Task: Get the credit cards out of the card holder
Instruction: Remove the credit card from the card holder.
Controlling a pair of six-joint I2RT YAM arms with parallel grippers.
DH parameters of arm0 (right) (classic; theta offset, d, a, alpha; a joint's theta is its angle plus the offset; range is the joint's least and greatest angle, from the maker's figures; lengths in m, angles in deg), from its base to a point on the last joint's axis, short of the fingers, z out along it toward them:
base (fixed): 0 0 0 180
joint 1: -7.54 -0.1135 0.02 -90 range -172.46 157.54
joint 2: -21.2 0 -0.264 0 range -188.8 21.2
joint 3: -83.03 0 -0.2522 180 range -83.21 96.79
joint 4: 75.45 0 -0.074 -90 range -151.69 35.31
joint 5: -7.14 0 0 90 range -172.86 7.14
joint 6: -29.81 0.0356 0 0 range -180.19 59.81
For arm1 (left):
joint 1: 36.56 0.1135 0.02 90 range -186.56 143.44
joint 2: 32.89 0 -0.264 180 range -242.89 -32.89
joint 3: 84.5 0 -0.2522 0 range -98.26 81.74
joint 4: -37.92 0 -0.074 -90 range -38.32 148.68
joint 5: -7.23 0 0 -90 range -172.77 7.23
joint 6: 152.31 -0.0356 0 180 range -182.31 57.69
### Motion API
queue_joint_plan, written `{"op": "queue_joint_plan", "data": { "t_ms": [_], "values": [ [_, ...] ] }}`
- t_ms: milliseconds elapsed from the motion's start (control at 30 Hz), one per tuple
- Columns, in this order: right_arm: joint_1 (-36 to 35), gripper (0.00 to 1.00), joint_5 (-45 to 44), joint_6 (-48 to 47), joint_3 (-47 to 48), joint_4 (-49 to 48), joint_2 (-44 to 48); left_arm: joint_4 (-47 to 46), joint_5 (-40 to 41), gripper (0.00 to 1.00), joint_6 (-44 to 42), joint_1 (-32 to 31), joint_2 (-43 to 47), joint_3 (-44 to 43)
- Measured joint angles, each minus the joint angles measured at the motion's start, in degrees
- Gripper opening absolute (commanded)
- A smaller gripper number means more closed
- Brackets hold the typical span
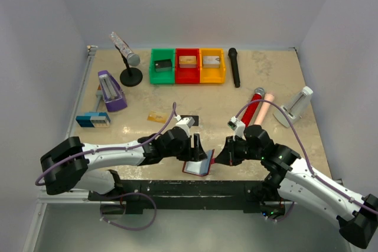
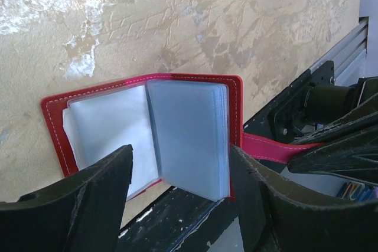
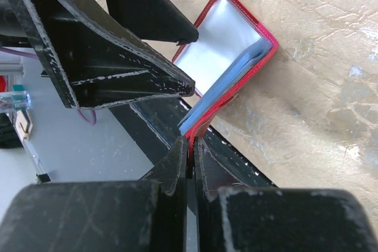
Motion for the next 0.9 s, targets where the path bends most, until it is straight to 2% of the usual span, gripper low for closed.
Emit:
{"op": "queue_joint_plan", "data": {
  "t_ms": [600, 800, 900],
  "values": [
    [0.00, 0.00, -0.07, -0.44, 0.00, 0.24, -0.11, -0.24, -0.92, 0.70, -0.22, -0.52, -3.54, -0.11],
    [0.00, 0.00, -0.39, -0.61, 0.00, 0.39, -0.07, -0.17, -0.39, 0.73, -0.20, -0.52, -2.27, -0.09],
    [0.00, 0.00, -0.52, -0.79, 0.00, 0.42, -0.07, 1.70, 2.60, 0.73, 0.02, -0.55, 0.31, -0.09]
  ]
}}
